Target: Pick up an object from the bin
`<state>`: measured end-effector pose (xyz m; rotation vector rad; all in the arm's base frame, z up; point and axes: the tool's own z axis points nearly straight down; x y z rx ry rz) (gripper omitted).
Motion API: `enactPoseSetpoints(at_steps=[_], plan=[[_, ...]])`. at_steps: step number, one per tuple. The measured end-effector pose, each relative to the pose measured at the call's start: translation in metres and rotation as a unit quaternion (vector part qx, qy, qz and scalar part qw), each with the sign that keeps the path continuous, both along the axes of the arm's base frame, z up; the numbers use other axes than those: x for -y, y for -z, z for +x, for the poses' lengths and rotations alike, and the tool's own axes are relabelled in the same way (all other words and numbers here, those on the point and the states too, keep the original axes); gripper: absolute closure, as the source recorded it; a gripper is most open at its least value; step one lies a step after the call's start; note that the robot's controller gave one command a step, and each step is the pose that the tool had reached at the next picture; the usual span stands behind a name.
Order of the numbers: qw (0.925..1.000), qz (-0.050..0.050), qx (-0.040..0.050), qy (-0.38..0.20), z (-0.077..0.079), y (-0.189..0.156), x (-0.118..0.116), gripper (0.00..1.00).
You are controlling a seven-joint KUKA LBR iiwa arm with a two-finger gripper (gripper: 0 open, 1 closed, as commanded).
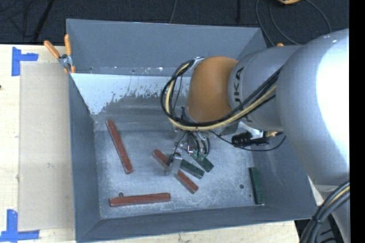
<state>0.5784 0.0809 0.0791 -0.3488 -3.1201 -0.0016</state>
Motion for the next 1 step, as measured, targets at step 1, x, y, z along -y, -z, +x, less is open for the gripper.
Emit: enactPoseSetpoints(at_steps=[1], plan=[[0.9976,-0.001,0.0023,0.069,-0.0173,0.0068,-0.0078,1.00]])
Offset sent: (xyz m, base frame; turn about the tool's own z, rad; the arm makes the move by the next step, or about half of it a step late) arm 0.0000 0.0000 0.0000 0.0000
